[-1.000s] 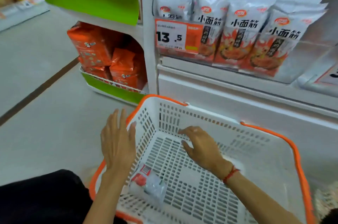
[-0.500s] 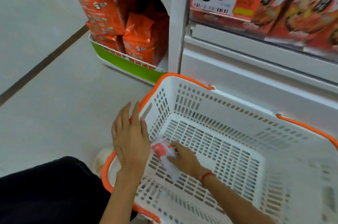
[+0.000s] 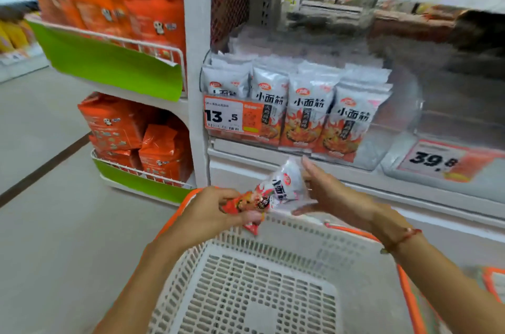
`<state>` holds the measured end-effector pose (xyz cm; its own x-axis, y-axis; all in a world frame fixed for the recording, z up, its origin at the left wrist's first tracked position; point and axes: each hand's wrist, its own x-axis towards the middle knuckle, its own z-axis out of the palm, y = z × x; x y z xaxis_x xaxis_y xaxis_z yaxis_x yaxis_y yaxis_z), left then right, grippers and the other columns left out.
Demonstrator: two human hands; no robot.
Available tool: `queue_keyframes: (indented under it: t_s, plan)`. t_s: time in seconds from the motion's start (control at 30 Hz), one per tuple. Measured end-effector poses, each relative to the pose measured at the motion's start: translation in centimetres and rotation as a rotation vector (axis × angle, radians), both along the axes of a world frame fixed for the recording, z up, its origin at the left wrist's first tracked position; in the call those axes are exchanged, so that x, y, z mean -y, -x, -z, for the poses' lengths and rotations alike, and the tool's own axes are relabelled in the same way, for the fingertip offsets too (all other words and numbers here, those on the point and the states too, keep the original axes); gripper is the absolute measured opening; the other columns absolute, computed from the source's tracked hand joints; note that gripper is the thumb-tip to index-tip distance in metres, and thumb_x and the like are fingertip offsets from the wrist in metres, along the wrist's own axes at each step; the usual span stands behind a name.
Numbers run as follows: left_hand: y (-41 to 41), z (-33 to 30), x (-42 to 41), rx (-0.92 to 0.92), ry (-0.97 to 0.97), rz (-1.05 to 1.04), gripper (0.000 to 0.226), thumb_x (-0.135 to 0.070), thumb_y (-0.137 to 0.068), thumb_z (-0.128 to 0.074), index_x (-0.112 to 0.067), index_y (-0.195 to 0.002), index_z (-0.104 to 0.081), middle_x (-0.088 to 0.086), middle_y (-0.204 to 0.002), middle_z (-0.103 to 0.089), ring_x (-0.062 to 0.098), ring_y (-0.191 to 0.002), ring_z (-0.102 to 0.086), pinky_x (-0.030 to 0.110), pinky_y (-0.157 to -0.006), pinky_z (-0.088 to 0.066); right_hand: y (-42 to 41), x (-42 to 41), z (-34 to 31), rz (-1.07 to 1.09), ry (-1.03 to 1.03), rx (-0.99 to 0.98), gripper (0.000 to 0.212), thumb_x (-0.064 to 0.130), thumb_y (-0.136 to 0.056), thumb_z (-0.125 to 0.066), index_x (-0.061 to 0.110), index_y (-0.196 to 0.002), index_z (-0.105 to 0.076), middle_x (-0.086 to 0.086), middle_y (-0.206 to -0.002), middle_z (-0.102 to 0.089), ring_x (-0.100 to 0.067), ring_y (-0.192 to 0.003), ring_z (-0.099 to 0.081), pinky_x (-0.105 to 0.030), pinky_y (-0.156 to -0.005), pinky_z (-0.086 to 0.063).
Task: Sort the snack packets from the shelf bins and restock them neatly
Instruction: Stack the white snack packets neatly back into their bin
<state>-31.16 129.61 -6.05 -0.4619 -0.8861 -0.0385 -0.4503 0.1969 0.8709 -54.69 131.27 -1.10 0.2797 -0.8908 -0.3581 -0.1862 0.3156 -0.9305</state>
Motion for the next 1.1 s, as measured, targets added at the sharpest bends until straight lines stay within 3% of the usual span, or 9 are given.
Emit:
queue_keyframes:
  t_s: [0.13,0.2,0.33,0.47,0.53,0.7,0.8,0.9,1.1]
  plan:
    - [2.4,-3.8,0.0,-0.186,-0.103,0.032,0.010,-0.015,-0.079,-0.077,-0.015,-0.088,-0.076,-0.001,-0.083,-0.076,0.009,-0.079,-0.072,0.015,-0.068,-0.051,0.2,-0.5,-2.7,0.178,0.367,-0.162,0.014,0.027,-0.076,-0.076,0.015,-0.079,-0.069,0.009,-0.064,-0.068,-0.003,-0.059,-0.062,-0.017,-0.054,-0.049]
    - [2.8,-4.7,0.2,-0.178,-0.107,0.075,0.010,-0.010,-0.079,-0.077,-0.014,-0.088,-0.076,-0.001,-0.083,-0.076,0.005,-0.079,-0.071,0.011,-0.068,-0.048,0.9,-0.6,-4.0,0.169,0.405,-0.210,0.012,0.014,-0.078,-0.076,0.013,-0.070,-0.067,0.009,-0.054,-0.063,0.000,-0.049,-0.055,-0.012,-0.049,-0.044]
    - [2.9,-6.4,1.1,-0.168,-0.134,0.131,0.021,-0.030,-0.073,-0.084,-0.019,-0.089,-0.076,0.003,-0.090,-0.076,0.014,-0.088,-0.072,0.032,-0.081,-0.057,2.4,-1.0,-6.0,0.125,0.362,-0.179,0.010,0.015,-0.078,-0.075,0.009,-0.084,-0.072,-0.006,-0.077,-0.074,-0.007,-0.068,-0.063,-0.015,-0.059,-0.051]
    - [4.4,-7.7,1.6,-0.375,-0.008,0.011,0.034,-0.036,-0.069,-0.085,-0.014,-0.093,-0.074,0.010,-0.091,-0.075,0.027,-0.088,-0.072,0.053,-0.089,-0.054,2.3,-1.1,-6.5,0.318,0.353,0.160,0.056,0.039,-0.061,-0.087,0.009,-0.105,-0.069,-0.015,-0.103,-0.073,-0.021,-0.092,-0.070,-0.027,-0.077,-0.058]
    - [5.2,-8.2,1.6,-0.410,0.073,-0.029,0.034,-0.037,-0.070,-0.085,-0.015,-0.094,-0.074,0.010,-0.090,-0.075,0.029,-0.088,-0.072,0.053,-0.090,-0.052,2.1,-1.3,-7.5,0.311,0.411,0.182,0.056,0.035,-0.066,-0.086,0.009,-0.112,-0.067,-0.011,-0.104,-0.073,-0.024,-0.097,-0.070,-0.033,-0.083,-0.058]
    - [5.4,-9.9,2.4,-0.453,0.200,-0.107,0.034,-0.032,-0.067,-0.081,-0.019,-0.098,-0.074,0.002,-0.092,-0.075,0.020,-0.092,-0.071,0.038,-0.086,-0.056,0.7,-0.9,-10.2,0.303,0.647,-0.031,0.021,0.008,-0.073,-0.077,0.012,-0.092,-0.070,0.001,-0.087,-0.076,-0.012,-0.081,-0.073,-0.018,-0.065,-0.056]
    - [3.0,-10.4,4.7,-0.228,0.369,-0.086,0.066,-0.053,-0.064,-0.080,-0.034,-0.124,-0.059,-0.017,-0.125,-0.060,-0.003,-0.115,-0.053,0.015,-0.093,-0.041,0.1,1.0,-11.0,0.409,0.811,-0.065,0.017,0.008,-0.076,-0.077,0.011,-0.092,-0.071,0.001,-0.082,-0.076,-0.011,-0.075,-0.072,-0.018,-0.062,-0.055]
    - [0.0,-10.0,7.5,0.231,0.710,-0.253,0.087,-0.084,-0.066,-0.055,-0.032,-0.135,-0.047,-0.020,-0.136,-0.043,0.000,-0.125,-0.038,0.021,-0.101,-0.034,-0.4,3.8,-11.9,0.437,0.885,-0.125,0.025,0.013,-0.079,-0.078,0.006,-0.102,-0.070,0.000,-0.084,-0.075,-0.011,-0.074,-0.071,-0.019,-0.061,-0.054]
    - [-2.3,-10.5,10.1,0.523,0.921,-0.116,0.091,-0.065,-0.069,-0.072,-0.022,-0.142,-0.040,-0.008,-0.144,-0.040,0.012,-0.130,-0.036,0.025,-0.110,-0.025,-4.5,8.6,-11.9,0.431,0.960,-0.211,0.027,0.015,-0.079,-0.079,0.014,-0.104,-0.068,0.004,-0.086,-0.074,-0.008,-0.076,-0.071,-0.031,-0.068,-0.060]
